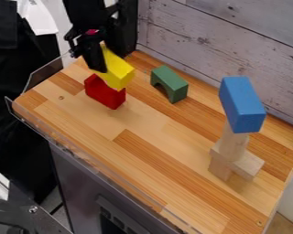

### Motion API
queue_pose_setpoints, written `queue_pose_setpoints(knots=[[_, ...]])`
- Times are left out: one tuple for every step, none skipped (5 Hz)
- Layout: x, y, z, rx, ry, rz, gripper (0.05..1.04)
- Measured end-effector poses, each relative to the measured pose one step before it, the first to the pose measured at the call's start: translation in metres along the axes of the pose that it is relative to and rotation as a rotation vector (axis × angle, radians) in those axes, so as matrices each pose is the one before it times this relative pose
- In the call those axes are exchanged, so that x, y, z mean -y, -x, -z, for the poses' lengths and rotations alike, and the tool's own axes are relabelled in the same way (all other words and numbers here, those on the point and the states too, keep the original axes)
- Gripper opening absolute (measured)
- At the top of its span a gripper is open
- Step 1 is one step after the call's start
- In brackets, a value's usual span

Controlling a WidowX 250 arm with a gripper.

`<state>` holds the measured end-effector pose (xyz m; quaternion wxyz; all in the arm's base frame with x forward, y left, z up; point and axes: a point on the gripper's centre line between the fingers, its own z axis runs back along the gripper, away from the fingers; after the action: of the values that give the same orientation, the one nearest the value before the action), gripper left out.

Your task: Put the yellow rectangular block on top of the red arch

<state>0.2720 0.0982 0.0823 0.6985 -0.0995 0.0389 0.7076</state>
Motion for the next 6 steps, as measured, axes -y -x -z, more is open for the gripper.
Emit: queue_pose_setpoints(knots=[[-0.0012,-0.00355,-0.00127,-0.0058,0.0024,-0.0189,0.555],[0.00106,-0.00111,0.00766,-0.0296,-0.0107,-0.011,0.555],[0.00179,-0.00225,0.0032,-0.0185,0.0029,-0.0132,0.555],[0.00506,-0.0047,0.00598,-0.0229,-0.0045,-0.0177,0.555],[0.00359,-0.00399,0.00268,-0.016,-0.0082,-0.0096,0.555],[0.00281,-0.0045,0.00303,-0.0213,-0.0126,-0.0119,0.555]])
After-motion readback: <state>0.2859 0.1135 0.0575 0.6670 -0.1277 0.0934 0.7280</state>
